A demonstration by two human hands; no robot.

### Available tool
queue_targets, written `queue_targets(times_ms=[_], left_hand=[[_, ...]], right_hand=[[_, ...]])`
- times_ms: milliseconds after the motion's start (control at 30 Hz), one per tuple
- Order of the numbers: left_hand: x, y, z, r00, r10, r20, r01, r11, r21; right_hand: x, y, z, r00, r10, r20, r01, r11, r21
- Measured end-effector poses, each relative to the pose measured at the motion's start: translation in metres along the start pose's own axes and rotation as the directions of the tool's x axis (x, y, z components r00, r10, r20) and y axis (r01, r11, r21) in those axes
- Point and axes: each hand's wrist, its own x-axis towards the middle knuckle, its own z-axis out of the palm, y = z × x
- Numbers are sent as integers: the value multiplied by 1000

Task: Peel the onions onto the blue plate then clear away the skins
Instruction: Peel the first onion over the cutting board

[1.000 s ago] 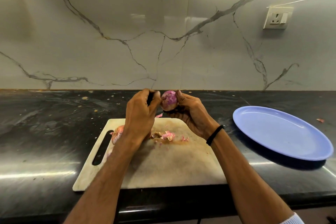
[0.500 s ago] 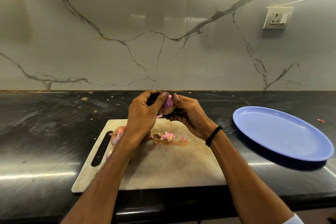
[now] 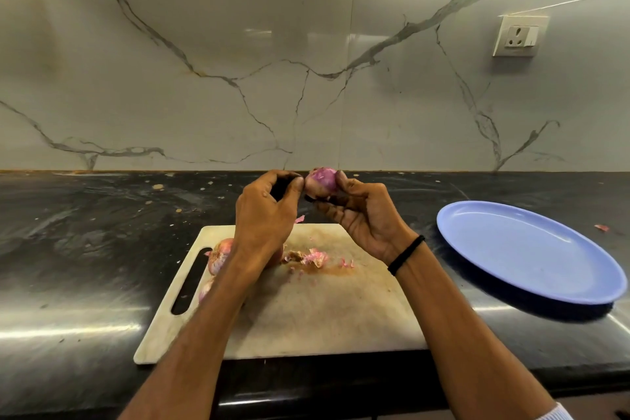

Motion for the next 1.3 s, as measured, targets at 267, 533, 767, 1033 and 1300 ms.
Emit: queue_targets(times_ms=[267,533,767,1033,1300], left_hand=[[-1,4,1,999,6,46,-4,998,-57],[0,0,-2,1000,14,19,-13,996,-89],[-1,2,-3,1000,12,13,-8,973,-229],[-4,5,-1,989,95,109,-73,979,-191],[-5,5,-1,989,95,113,-77,985,-155]], right_hand=[[0,0,1,1000,22,-17,-21,1000,18],[-1,0,3,999,23,-38,-26,998,-61],[0,0,4,999,-11,-40,6,992,-128],[2,0,5,996,-26,-84,6,973,-229],[3,3,1,997,-58,-44,44,962,-271]])
